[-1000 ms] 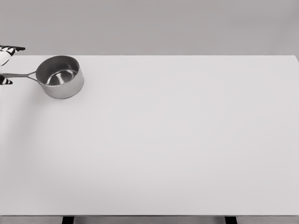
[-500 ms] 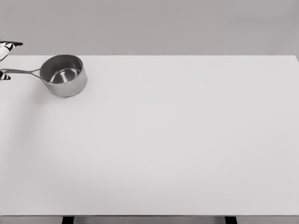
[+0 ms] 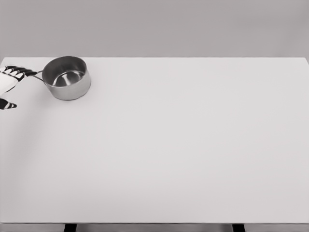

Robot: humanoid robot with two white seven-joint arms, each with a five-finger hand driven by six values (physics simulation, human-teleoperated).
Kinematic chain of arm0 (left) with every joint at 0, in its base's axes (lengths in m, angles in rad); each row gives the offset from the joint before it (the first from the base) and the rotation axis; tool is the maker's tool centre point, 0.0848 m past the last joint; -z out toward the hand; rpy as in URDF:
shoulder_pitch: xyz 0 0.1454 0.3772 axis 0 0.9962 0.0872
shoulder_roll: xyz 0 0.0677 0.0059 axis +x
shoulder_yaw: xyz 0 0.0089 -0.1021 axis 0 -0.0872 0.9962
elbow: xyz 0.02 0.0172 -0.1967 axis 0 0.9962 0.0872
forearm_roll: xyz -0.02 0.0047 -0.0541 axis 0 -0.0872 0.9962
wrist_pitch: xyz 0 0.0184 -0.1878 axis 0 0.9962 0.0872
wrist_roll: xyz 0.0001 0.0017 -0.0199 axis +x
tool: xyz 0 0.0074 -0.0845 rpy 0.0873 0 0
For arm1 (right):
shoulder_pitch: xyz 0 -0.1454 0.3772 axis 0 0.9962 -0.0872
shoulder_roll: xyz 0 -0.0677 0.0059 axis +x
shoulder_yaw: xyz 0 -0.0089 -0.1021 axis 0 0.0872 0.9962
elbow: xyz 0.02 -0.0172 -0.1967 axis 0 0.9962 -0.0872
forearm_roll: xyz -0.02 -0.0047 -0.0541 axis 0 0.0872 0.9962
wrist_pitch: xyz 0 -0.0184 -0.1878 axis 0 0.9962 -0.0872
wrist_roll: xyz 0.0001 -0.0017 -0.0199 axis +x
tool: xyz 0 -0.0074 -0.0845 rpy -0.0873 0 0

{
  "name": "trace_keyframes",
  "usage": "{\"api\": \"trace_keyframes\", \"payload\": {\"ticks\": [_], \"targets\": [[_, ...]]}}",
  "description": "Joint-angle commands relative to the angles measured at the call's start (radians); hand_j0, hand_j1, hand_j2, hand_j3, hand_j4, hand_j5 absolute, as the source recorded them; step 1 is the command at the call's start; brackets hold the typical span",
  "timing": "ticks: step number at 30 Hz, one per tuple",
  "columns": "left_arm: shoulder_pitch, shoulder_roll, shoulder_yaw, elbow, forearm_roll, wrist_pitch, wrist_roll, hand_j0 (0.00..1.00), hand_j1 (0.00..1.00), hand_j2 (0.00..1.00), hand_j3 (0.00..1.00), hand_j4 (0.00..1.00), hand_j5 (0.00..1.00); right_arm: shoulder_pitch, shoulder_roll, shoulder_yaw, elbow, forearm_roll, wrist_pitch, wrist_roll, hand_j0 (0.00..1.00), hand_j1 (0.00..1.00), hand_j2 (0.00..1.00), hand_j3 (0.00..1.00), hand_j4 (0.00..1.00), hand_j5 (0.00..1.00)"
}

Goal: Rotate pot handle

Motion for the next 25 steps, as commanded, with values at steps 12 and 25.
{"api": "trace_keyframes", "payload": {"ticks": [12,25], "targets": [[0.227,0.019,0.152,-0.443,0.176,-0.003,-0.018,1.0,1.0,1.0,1.0,1.0,1.0,0.0,0.0,0.0,0.0,0.0,0.0,0.001,1.0,1.0,1.0,1.0,1.0,1.0],[0.264,0.007,0.075,-0.511,0.17,-0.003,-0.057,1.0,1.0,1.0,1.0,1.0,1.0,0.0,0.0,0.0,0.0,0.0,0.0,0.0,1.0,1.0,1.0,1.0,1.0,1.0]]}}
